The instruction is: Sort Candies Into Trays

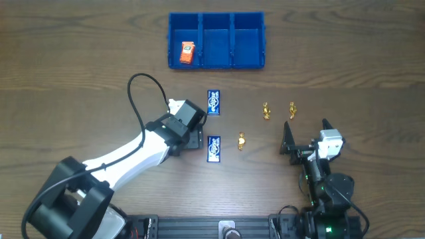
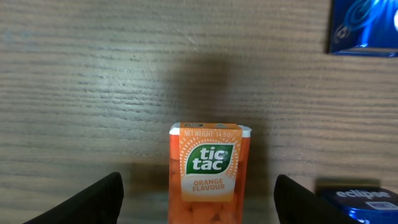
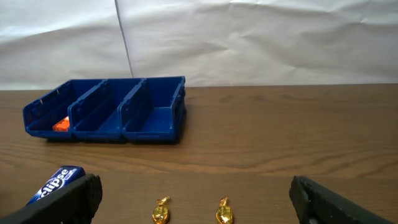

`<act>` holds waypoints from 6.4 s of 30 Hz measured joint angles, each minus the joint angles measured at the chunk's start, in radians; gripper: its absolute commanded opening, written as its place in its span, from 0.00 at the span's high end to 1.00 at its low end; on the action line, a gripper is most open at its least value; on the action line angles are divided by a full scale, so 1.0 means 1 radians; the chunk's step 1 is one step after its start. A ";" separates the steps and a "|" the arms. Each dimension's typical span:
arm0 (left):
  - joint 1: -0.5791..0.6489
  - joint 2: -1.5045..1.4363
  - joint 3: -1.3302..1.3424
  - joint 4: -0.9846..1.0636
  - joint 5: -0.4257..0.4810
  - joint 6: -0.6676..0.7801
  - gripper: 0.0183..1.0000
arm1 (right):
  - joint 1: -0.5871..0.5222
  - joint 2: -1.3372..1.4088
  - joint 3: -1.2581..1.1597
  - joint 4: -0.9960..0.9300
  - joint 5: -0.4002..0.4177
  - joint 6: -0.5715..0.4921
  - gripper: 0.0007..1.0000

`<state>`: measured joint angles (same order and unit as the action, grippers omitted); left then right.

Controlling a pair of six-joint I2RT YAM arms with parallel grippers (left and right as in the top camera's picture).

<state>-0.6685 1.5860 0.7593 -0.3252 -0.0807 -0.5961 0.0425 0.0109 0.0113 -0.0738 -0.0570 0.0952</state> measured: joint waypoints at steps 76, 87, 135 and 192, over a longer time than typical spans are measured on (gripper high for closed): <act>0.608 -1.307 -0.305 0.332 -0.016 0.523 0.00 | 0.000 0.000 0.000 0.000 0.000 0.000 0.00; 0.660 -1.571 -0.750 0.407 0.084 0.542 0.00 | 0.000 0.000 0.000 0.000 0.000 0.000 0.00; 0.660 -1.569 -0.732 0.281 0.109 0.542 0.00 | 0.666 1.382 1.010 -0.649 -0.097 0.351 0.00; 0.660 -1.569 -0.732 0.281 0.109 0.545 0.00 | 0.584 1.822 1.985 -0.957 0.432 0.477 0.76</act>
<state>-0.0082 0.0170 0.0277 -0.0444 0.0284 -0.0513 0.6270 1.8332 1.9961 -1.0309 0.3752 0.5724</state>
